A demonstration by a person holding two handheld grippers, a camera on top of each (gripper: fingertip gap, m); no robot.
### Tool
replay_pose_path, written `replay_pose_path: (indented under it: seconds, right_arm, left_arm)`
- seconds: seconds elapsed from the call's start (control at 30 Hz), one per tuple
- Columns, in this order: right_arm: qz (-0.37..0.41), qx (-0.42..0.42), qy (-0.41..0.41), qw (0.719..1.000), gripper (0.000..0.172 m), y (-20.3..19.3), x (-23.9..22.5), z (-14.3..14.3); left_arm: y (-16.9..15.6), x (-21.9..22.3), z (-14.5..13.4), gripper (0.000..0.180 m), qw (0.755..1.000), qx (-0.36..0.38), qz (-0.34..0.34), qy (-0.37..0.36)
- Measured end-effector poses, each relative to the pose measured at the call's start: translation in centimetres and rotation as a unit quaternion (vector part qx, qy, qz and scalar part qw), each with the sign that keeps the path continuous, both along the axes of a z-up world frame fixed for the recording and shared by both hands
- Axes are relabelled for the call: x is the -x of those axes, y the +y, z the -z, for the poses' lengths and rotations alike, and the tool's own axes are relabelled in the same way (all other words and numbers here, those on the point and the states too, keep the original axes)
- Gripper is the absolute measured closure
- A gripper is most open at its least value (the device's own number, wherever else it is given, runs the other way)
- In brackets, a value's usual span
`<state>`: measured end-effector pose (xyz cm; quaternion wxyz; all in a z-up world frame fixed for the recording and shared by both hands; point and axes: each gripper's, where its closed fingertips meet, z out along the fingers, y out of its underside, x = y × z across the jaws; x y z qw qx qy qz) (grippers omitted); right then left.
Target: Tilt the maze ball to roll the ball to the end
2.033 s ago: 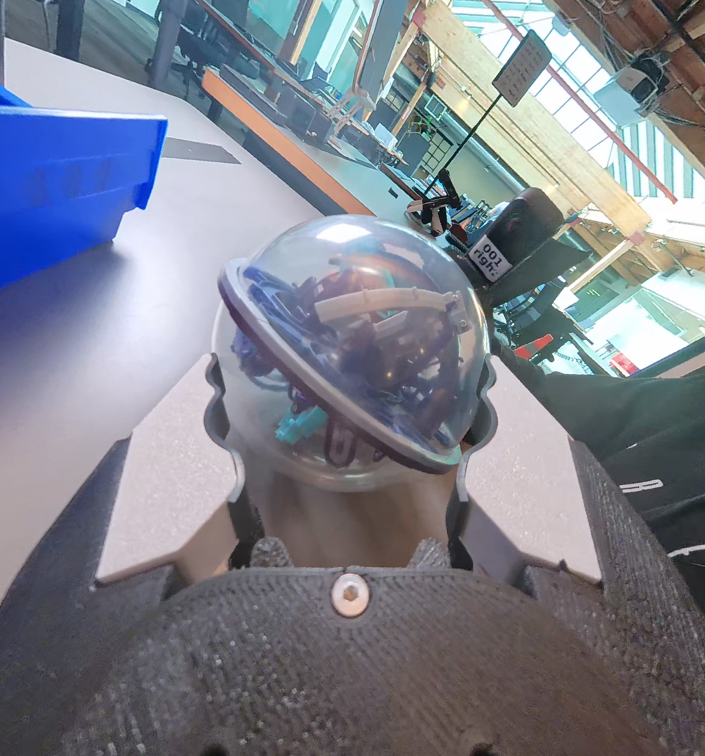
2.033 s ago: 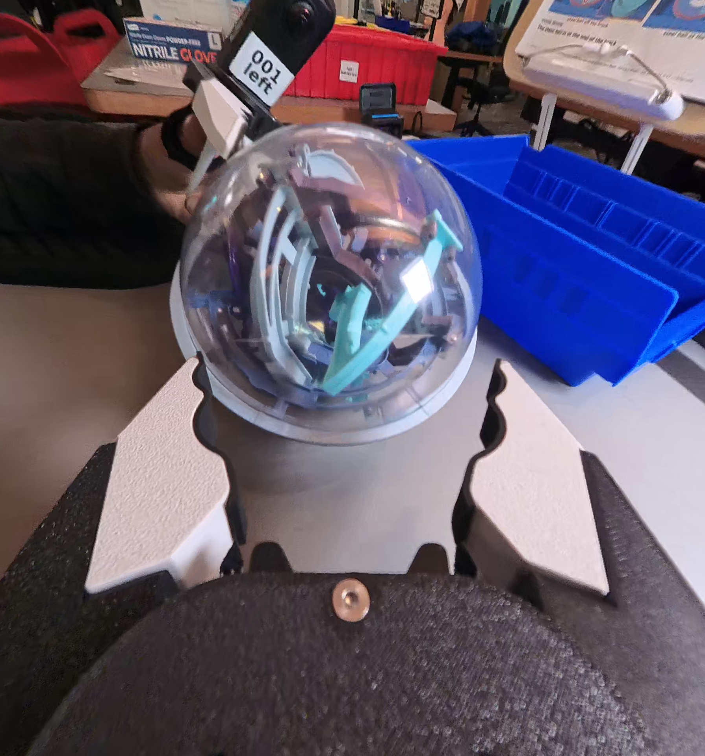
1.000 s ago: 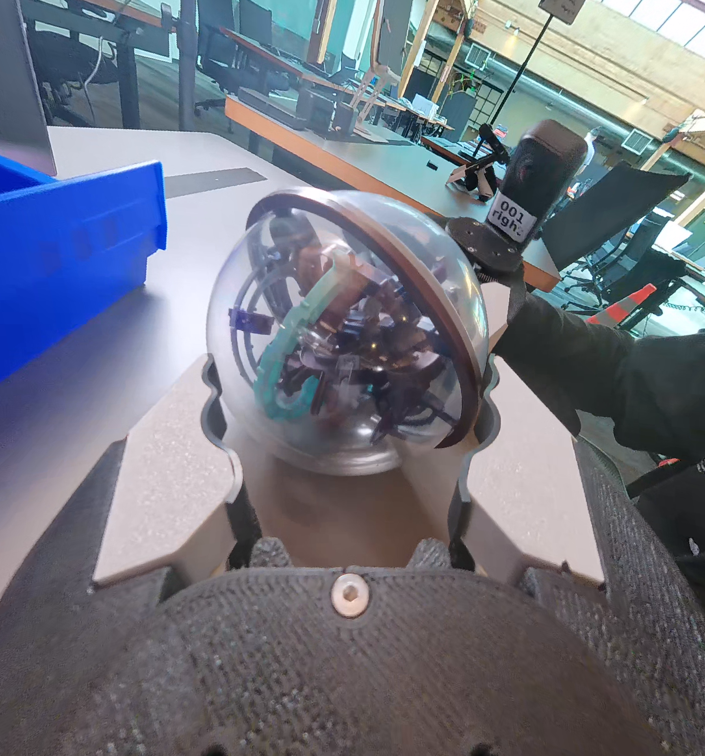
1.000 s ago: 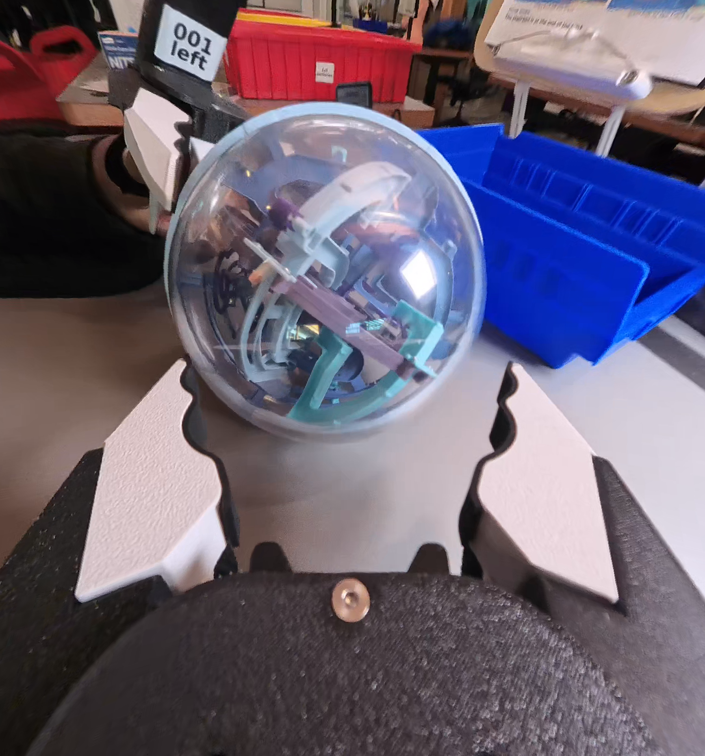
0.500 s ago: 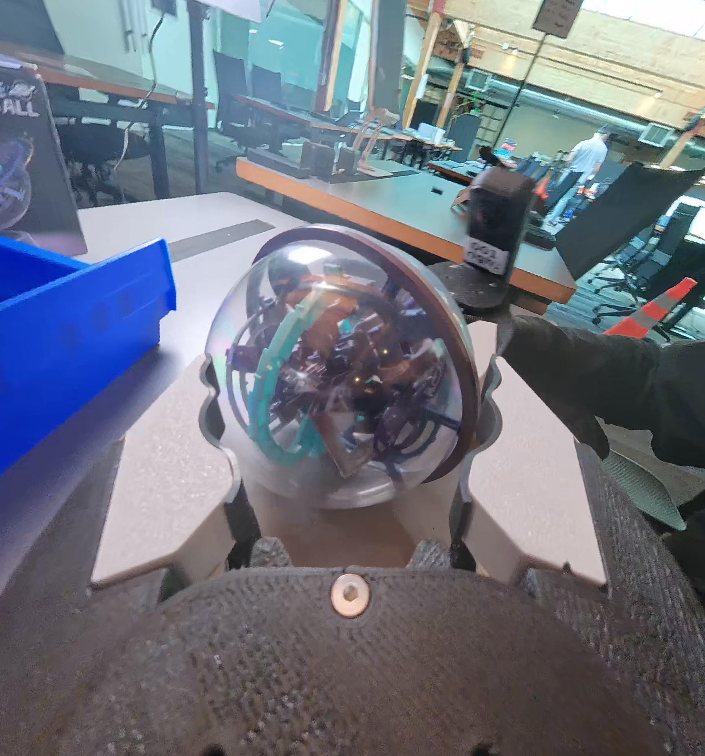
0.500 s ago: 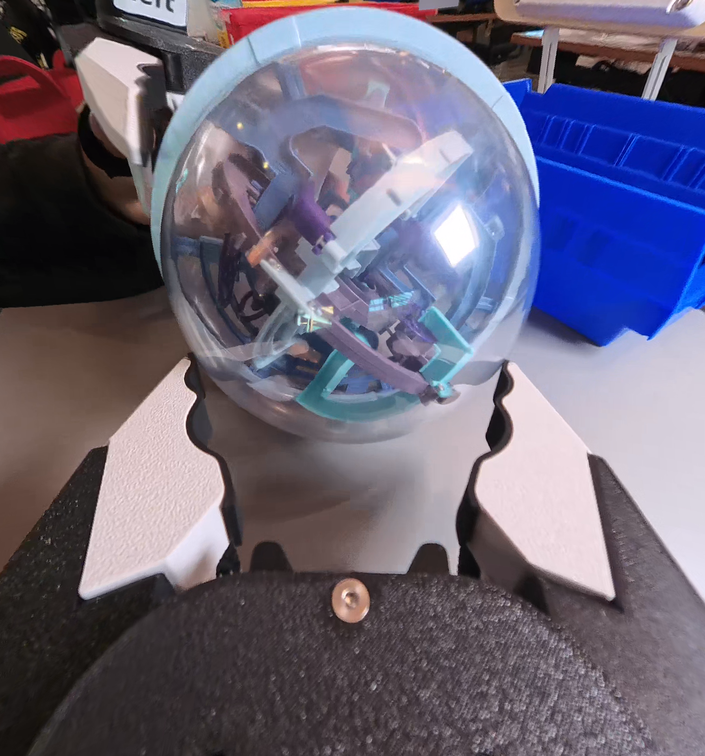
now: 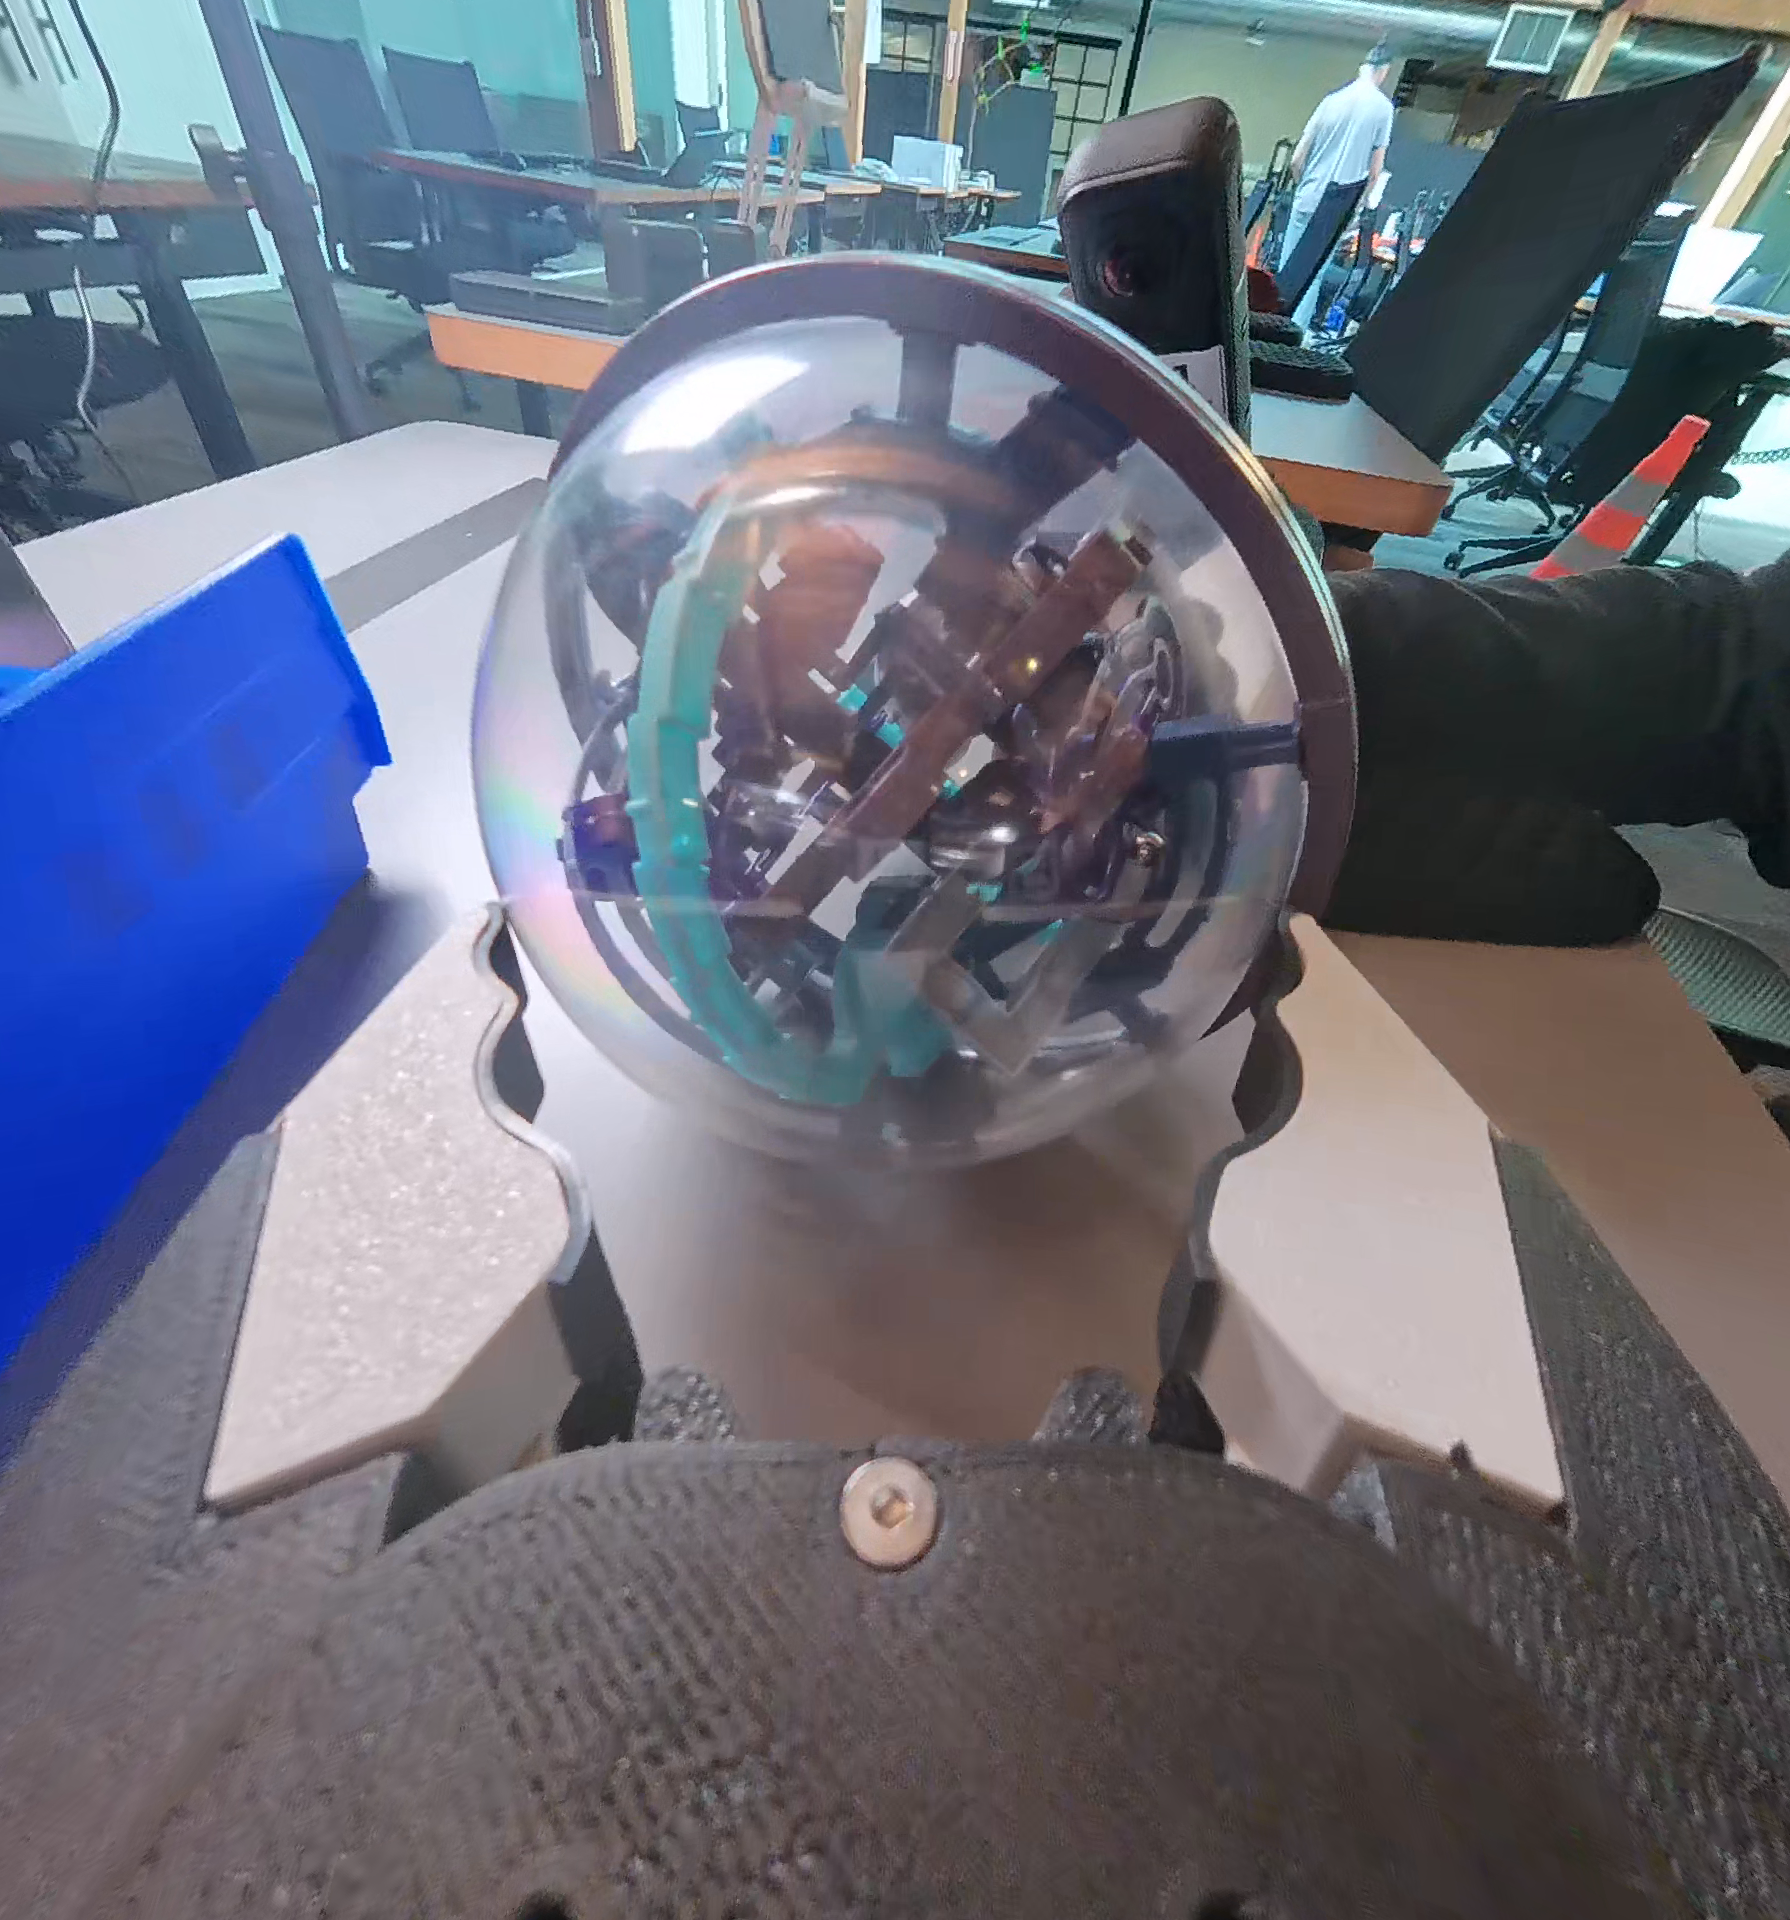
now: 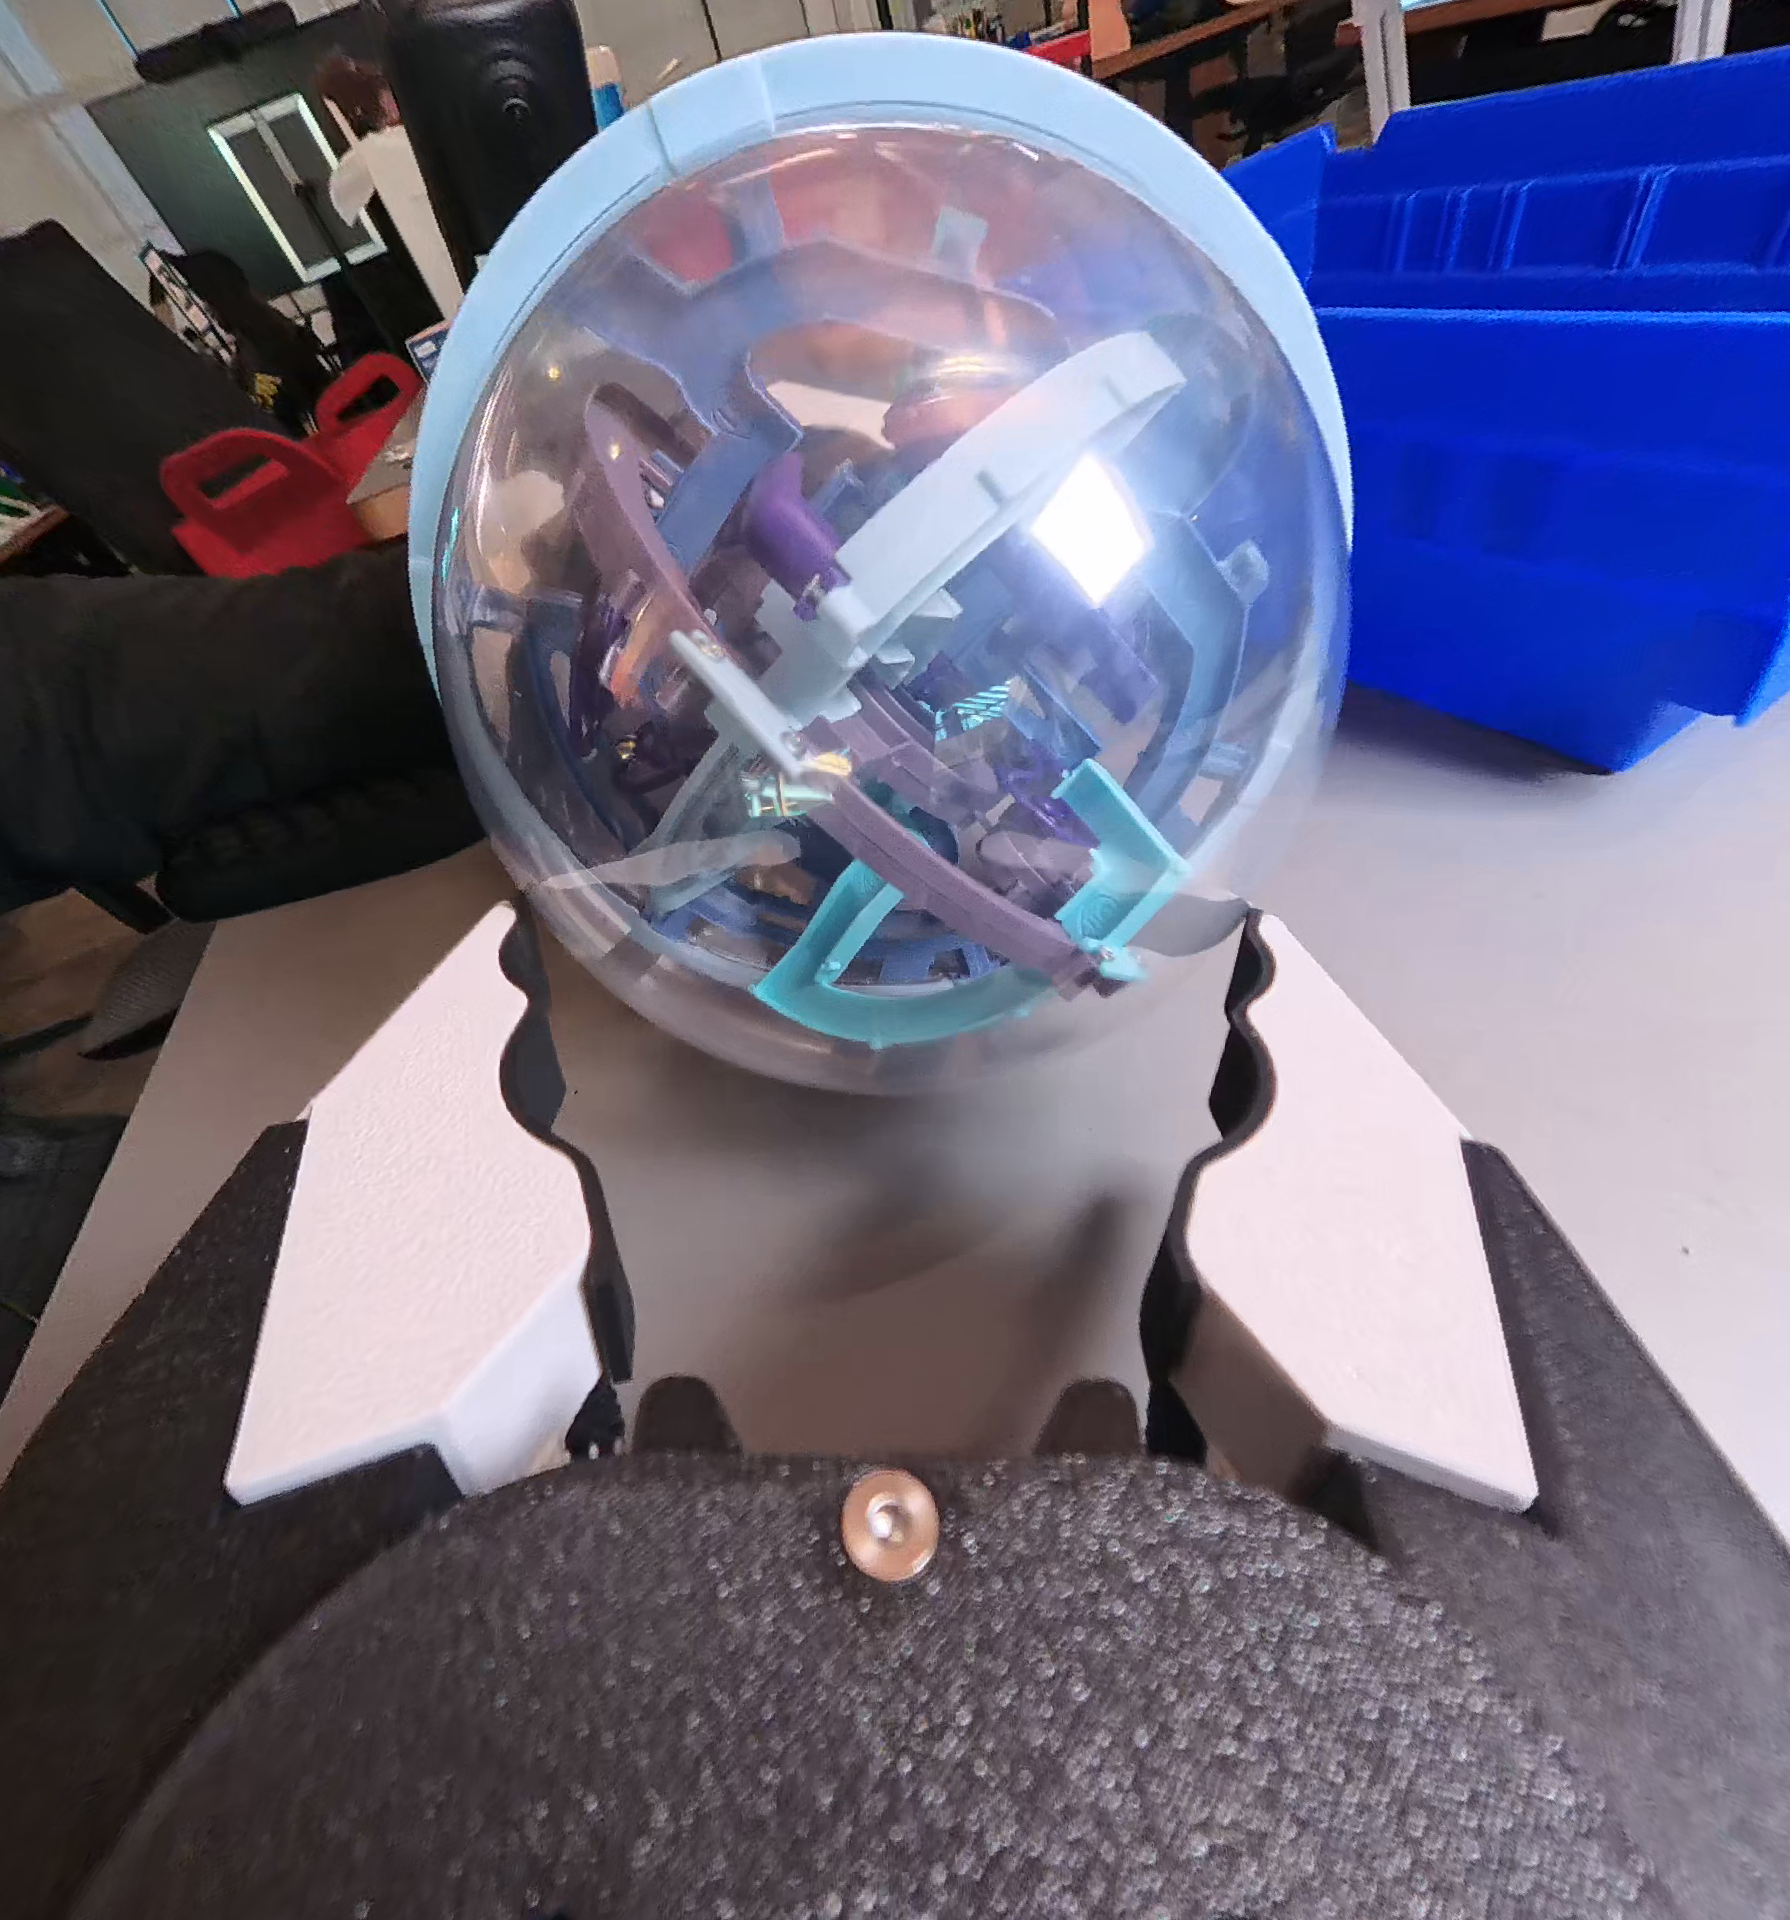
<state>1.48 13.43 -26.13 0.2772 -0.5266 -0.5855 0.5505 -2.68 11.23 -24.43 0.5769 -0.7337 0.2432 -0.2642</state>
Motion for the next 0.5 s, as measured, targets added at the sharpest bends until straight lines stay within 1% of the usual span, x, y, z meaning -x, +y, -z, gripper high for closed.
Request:
replay_pose_path:
  seconds: [0.17,0.4,0.5]
  right_arm:
    - [-0.001,-0.001,0.000,1.000,0.042,0.0,-0.1,0.0]
    - [0.011,0.011,0.021,1.000,0.038,0.5,-0.2,-0.7]
    - [0.006,0.031,0.018,0.999,0.037,0.4,-0.2,-0.7]
  left_arm:
    - [0.0,-0.3,0.0,0.044,1.000,-0.002,-0.014,0.010]
    - [0.2,-0.9,0.5,0.044,0.998,0.044,-0.048,-0.008]
    - [0.2,-1.1,0.4,0.044,0.996,0.055,-0.061,-0.018]
